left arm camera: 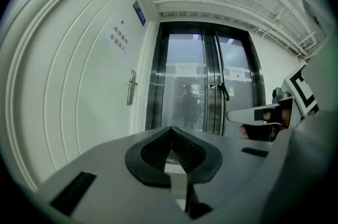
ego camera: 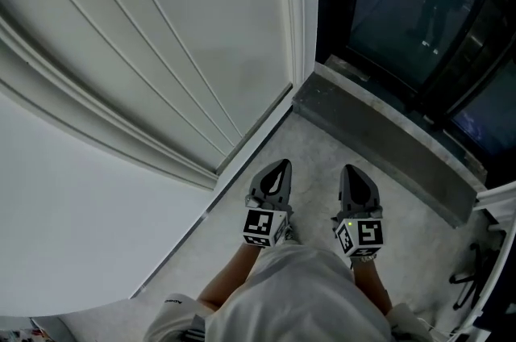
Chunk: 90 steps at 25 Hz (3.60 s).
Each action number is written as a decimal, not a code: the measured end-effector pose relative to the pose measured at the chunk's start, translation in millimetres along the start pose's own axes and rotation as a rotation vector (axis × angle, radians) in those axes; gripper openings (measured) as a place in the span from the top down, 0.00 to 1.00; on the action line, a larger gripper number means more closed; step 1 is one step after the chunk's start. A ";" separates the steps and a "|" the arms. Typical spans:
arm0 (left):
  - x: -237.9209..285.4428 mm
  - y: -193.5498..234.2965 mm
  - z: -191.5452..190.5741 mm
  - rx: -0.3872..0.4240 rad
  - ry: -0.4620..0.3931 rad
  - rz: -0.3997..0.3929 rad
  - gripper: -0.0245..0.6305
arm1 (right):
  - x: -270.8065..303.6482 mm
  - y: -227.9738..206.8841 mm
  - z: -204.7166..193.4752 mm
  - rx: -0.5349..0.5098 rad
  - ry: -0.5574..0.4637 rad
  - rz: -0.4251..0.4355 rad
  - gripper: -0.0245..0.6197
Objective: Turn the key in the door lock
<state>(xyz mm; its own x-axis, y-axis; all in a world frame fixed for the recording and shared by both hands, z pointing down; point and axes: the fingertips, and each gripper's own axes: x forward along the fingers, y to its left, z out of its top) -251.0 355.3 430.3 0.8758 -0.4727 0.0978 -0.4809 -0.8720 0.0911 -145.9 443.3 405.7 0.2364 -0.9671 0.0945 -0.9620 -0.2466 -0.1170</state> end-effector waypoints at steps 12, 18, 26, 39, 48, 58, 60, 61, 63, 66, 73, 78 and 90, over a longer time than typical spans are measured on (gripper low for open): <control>51.4 46.4 5.6 -0.015 -0.001 0.010 0.95 | 73.3 -1.9 -11.8 0.000 0.049 0.035 0.98; 93.4 57.0 10.0 -0.021 -0.004 0.051 0.95 | 112.6 -35.5 -3.9 -0.011 0.067 0.050 0.98; 172.9 59.0 28.0 0.002 -0.031 0.099 0.95 | 175.6 -88.9 21.5 -0.025 0.053 0.115 0.98; 260.2 48.4 44.7 -0.017 -0.059 0.259 0.95 | 249.4 -163.3 49.8 -0.062 0.045 0.259 0.98; 283.6 71.2 48.3 -0.034 -0.066 0.352 0.95 | 294.9 -173.6 54.2 -0.066 0.058 0.326 0.98; 326.3 124.6 50.0 -0.059 -0.080 0.410 0.95 | 361.1 -164.4 49.8 -0.123 0.088 0.397 0.98; 340.1 133.7 52.5 -0.061 -0.086 0.411 0.95 | 377.1 -164.7 55.2 -0.156 0.076 0.409 0.98; 347.4 137.7 53.3 -0.061 -0.087 0.409 0.95 | 385.9 -165.8 57.4 -0.169 0.073 0.409 0.98; 361.0 146.9 54.5 -0.062 -0.079 0.405 0.95 | 404.9 -168.9 60.7 -0.183 0.076 0.394 0.98; 378.0 165.8 62.4 -0.065 -0.092 0.413 0.95 | 433.8 -169.4 64.7 -0.182 0.090 0.382 0.98; 410.7 213.7 80.6 -0.047 -0.102 0.407 0.95 | 497.7 -150.2 82.6 -0.201 0.047 0.415 0.98; 423.2 245.9 92.0 -0.030 -0.125 0.409 0.95 | 536.0 -133.7 89.7 -0.228 0.022 0.425 0.98; 425.3 287.5 109.4 -0.009 -0.150 0.412 0.95 | 580.1 -101.3 107.0 -0.314 -0.028 0.453 0.98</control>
<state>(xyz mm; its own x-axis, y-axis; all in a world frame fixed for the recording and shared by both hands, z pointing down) -12.2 -110.4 389.6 0.6066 -0.7948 -0.0174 -0.7913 -0.6057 0.0834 103.3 -99.4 366.5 -0.2116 -0.9744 0.0761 -0.9618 0.2214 0.1610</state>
